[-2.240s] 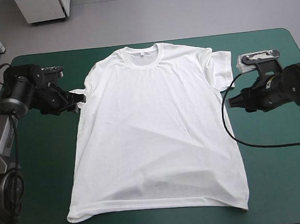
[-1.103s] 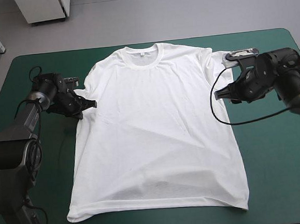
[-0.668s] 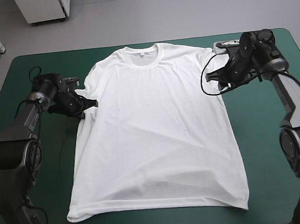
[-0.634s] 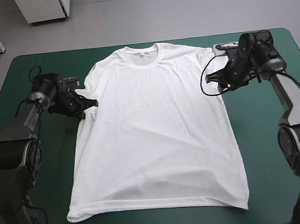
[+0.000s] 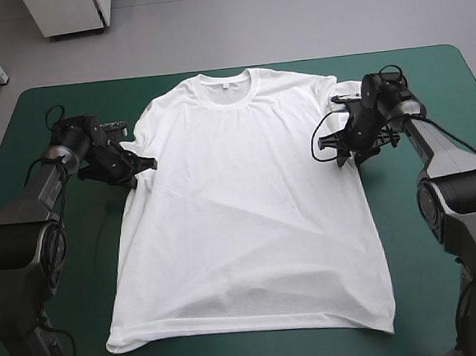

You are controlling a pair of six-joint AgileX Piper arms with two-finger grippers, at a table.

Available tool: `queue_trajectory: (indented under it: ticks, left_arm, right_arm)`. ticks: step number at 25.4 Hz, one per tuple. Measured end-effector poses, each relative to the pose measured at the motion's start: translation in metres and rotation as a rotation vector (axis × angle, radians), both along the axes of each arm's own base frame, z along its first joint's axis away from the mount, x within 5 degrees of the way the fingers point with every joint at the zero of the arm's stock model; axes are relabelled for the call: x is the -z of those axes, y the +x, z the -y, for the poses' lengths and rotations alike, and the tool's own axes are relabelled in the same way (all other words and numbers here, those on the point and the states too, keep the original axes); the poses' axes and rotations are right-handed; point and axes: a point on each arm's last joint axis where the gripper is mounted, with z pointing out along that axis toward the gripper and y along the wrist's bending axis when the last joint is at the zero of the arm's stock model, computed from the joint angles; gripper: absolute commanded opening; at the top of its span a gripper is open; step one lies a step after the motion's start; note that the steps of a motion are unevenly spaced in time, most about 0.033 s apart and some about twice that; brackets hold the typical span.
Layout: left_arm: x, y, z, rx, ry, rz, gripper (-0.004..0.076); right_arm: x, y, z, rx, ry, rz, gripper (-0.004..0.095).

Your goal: Fold the cloth

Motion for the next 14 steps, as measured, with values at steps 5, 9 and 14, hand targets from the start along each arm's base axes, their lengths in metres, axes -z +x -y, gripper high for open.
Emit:
queue_trajectory:
  ticks: [5,9,14]
  left_arm:
    - [-0.009,0.003,0.0,0.006,-0.002,0.013,-0.0009]
    - [-0.023,0.007,0.001,0.011,-0.004,0.04,-0.0009]
    - [-0.052,0.011,0.001,0.022,-0.005,0.102,-0.0009]
  right_arm:
    - [0.006,0.002,0.001,-0.035,-0.036,-0.022,-0.0015]
    - [0.005,0.001,-0.003,-0.061,-0.056,-0.016,-0.0017]
    - [-0.002,-0.003,-0.013,-0.077,-0.041,-0.004,-0.0017]
